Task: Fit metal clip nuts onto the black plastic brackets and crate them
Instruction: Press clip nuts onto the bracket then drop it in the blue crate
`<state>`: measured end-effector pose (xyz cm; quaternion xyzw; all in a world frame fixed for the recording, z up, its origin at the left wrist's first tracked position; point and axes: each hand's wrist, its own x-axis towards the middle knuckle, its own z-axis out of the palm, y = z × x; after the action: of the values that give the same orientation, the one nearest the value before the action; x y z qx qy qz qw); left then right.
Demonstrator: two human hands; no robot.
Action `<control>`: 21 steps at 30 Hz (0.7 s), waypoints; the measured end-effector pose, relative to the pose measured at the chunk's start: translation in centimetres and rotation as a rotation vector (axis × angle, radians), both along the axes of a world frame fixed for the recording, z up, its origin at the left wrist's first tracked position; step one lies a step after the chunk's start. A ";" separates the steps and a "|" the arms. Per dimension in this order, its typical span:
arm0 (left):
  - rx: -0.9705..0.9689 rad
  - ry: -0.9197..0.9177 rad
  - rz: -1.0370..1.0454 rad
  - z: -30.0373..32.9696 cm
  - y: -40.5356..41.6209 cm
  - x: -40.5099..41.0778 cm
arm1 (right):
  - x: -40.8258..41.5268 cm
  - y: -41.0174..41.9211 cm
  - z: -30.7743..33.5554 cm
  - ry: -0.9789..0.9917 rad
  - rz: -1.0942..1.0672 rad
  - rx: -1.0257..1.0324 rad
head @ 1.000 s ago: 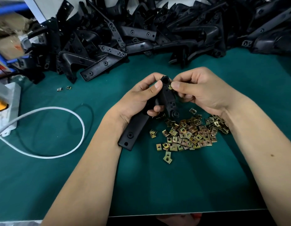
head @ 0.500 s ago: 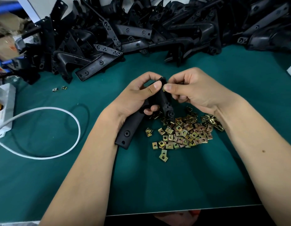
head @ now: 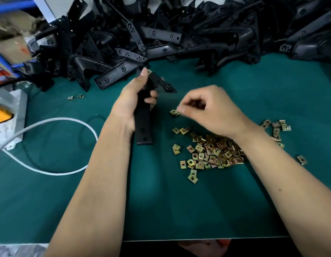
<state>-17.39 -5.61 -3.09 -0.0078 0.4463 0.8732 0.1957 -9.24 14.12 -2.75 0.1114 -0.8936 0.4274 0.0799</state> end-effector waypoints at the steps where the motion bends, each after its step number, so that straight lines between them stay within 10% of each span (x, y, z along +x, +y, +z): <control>1: 0.036 -0.007 0.019 0.0 -0.2 -0.1 | 0.2 -0.4 -0.1 -0.036 0.045 0.109; 10: 0.044 0.092 -0.075 -0.5 -0.9 0.0 | 0.5 -1.2 0.0 -0.039 0.142 0.386; 17: -0.094 0.201 -0.217 -1.0 -0.7 0.6 | 0.0 0.0 0.1 -0.044 -0.116 -0.522; 21: -0.137 0.238 -0.306 -1.0 -0.1 0.9 | 0.0 -0.3 0.0 -0.077 -0.136 -0.678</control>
<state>-16.44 -5.74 -4.09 0.1500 0.5207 0.7956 0.2710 -9.23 13.87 -2.72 0.0023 -0.7085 0.6976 0.1069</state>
